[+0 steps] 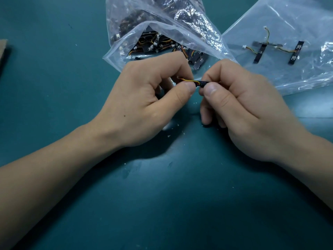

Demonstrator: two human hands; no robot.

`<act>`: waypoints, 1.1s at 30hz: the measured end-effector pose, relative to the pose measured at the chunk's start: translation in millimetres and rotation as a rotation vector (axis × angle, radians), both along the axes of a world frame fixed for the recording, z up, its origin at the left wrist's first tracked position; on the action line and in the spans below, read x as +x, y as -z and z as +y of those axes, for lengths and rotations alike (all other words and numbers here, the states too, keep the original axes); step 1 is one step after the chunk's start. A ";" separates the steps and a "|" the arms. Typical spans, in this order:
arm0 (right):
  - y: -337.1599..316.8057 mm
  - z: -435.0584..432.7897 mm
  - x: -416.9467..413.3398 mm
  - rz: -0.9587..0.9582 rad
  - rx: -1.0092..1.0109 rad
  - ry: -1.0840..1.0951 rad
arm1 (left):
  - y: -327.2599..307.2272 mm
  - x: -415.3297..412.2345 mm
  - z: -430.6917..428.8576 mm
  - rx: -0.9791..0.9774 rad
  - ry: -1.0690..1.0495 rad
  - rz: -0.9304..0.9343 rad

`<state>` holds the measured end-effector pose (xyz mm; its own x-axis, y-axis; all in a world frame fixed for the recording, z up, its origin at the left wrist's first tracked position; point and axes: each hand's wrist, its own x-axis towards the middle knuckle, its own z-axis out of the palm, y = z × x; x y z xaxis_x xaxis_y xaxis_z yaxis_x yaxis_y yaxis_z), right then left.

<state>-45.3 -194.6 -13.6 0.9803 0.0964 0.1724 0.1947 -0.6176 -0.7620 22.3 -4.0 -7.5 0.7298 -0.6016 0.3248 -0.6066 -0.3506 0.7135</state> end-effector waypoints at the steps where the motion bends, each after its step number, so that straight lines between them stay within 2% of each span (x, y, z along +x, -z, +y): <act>1: 0.2 0.0 0.0 -0.001 0.006 -0.001 | 0.1 0.0 0.1 -0.002 -0.004 0.004; 7: 3.5 -1.4 0.9 -0.029 0.030 -0.021 | 0.9 -0.4 -0.3 0.015 0.019 -0.009; 13: 1.1 -2.1 1.2 -0.112 0.168 0.039 | 2.3 0.3 0.7 -0.016 0.024 -0.045; 19: 2.8 -4.3 0.8 -0.138 0.116 0.093 | 3.2 2.7 -0.7 -0.052 0.027 -0.130; 29: 5.2 -5.4 1.1 -0.223 0.127 0.119 | 2.2 1.1 -0.4 -0.025 -0.106 -0.256; 33: 4.4 -5.8 0.7 -0.226 0.096 0.120 | 1.7 0.7 -1.8 -0.006 -0.104 -0.219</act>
<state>-44.6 -200.4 -17.9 0.9194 -0.0453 0.3908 0.2964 -0.5734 -0.7638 23.0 -5.8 -9.2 0.6994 -0.5248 0.4853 -0.7080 -0.4154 0.5711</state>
